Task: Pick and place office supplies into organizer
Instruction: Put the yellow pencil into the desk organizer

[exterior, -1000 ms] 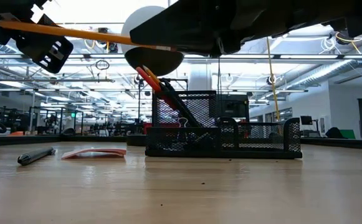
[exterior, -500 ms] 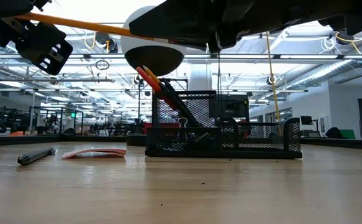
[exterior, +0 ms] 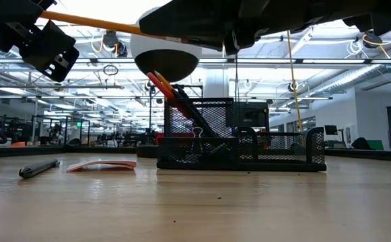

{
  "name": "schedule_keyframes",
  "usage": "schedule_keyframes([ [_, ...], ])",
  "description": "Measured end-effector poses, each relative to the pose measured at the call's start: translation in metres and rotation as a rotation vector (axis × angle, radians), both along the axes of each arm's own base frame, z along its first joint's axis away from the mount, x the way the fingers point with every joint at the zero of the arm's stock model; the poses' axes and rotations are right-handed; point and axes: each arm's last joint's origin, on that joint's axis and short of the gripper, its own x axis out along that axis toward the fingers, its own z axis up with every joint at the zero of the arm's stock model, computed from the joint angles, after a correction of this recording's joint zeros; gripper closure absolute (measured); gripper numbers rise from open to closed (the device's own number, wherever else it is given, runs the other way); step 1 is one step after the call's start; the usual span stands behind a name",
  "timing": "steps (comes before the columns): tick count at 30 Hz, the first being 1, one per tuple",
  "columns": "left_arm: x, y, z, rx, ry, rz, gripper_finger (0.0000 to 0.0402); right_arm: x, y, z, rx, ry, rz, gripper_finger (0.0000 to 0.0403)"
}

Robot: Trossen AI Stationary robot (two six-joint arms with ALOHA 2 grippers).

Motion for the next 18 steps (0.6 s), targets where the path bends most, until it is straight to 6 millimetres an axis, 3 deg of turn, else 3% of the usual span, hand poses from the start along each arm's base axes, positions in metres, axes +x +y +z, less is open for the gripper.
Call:
schedule_keyframes([
  [8,0.0000,0.0000,0.0000,-0.002,0.001,0.001,0.0218,0.0002,-0.0002,0.0000,0.000,0.000,0.001,0.0391],
  [18,0.0006,-0.0004,0.0031,-0.005,-0.033,-0.003,0.0324,0.0005,-0.0010,0.0000,0.007,-0.001,-0.003,0.0391],
])
